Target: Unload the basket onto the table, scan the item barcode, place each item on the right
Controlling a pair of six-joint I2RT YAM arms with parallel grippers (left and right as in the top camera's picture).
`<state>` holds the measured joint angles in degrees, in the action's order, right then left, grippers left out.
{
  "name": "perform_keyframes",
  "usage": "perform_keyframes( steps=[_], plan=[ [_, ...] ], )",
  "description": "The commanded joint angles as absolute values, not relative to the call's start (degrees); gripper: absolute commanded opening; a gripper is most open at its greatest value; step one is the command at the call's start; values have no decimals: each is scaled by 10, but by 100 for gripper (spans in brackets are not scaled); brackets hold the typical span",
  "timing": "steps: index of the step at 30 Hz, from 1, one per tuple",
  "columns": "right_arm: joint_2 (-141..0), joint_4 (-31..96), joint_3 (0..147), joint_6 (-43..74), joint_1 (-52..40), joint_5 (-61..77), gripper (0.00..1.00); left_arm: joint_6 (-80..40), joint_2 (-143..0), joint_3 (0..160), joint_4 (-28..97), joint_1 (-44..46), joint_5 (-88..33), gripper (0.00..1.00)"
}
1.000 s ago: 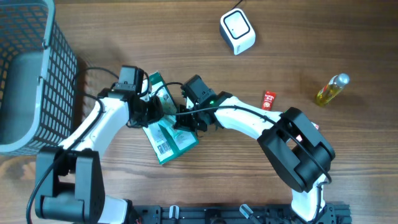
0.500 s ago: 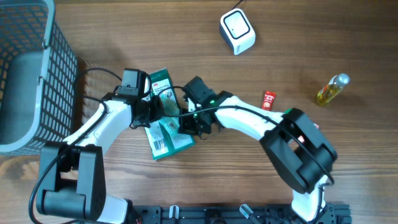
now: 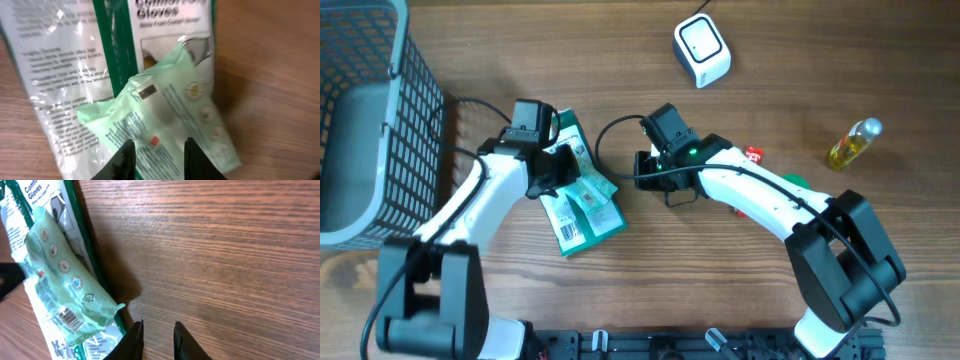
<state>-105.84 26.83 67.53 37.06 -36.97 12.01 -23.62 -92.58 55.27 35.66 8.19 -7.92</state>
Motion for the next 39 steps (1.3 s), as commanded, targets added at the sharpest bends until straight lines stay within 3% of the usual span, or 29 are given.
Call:
perform_keyframes(
  steps=[1,7,17,18,21,22,28,39],
  plan=[
    [-1065,254,669,360,-371,91,21,-250,-897,567,395,78,-67,4],
    [-1065,213,669,360,-373,89,25,-262,-929,564,459,78,48,4],
    [-1065,236,669,360,-373,44,24,-260,-996,564,378,78,49,4],
    [-1065,236,669,360,-373,44,25,-259,-1002,564,365,78,44,4],
    [-1065,236,669,360,-373,44,45,-257,-1006,564,337,78,2,4],
    [-1065,236,669,361,-373,44,47,-253,-1006,564,324,78,-25,4],
    [-1065,243,669,360,-373,79,54,-227,-1006,564,278,106,-92,4],
    [-1065,243,669,360,-373,160,54,-227,-1005,565,288,165,-84,4]
  ],
)
